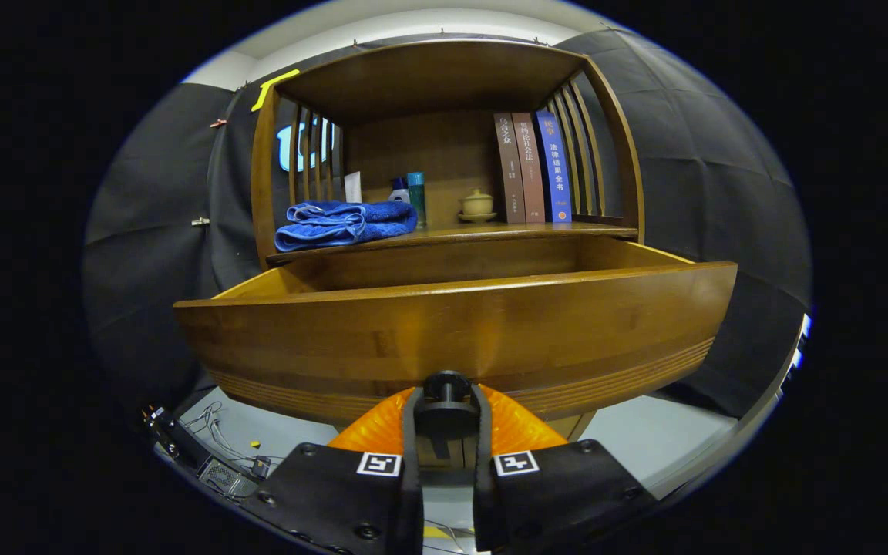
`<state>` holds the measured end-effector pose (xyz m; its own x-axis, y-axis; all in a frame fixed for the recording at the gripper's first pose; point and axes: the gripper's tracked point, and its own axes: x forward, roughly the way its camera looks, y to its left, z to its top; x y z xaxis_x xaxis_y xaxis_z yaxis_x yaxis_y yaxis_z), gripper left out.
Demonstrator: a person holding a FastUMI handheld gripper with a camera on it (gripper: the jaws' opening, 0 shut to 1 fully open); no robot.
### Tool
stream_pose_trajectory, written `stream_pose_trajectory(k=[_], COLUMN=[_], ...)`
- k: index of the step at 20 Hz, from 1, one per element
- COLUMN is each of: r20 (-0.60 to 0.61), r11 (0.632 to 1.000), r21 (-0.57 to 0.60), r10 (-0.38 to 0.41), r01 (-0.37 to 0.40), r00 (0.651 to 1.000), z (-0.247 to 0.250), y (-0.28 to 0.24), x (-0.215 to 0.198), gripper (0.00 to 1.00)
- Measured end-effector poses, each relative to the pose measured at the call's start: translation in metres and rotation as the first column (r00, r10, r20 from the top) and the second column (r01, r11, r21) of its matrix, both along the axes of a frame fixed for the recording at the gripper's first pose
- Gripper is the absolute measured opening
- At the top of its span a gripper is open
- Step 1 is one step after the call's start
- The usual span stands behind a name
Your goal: Pull open the drawer, take out the items inside it, and place them on the countertop above the cabinet.
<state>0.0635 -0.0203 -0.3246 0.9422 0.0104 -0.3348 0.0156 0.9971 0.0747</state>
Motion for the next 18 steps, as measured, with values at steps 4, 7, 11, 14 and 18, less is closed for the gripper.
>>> stream_pose_trajectory(k=[4,7,11,14,18], r20=[-0.053,-0.103,-0.063,-0.031,-0.126], r11=[0.999,0.998,0.993,0.988,0.982], r21=[-0.032,-0.034,-0.082,-0.083,-0.057], r10=[0.03,0.049,0.076,0.128,0.172], r01=[-0.032,-0.053,-0.081,-0.13,-0.18], r00=[0.998,0.994,0.995,0.991,0.977], z=[-0.009,-0.004,0.056,0.117,0.157], y=[0.004,-0.002,-0.015,-0.013,-0.015], x=[-0.005,-0.023,-0.03,-0.018,0.013], gripper=[0.59,0.98,0.98,0.97,0.98])
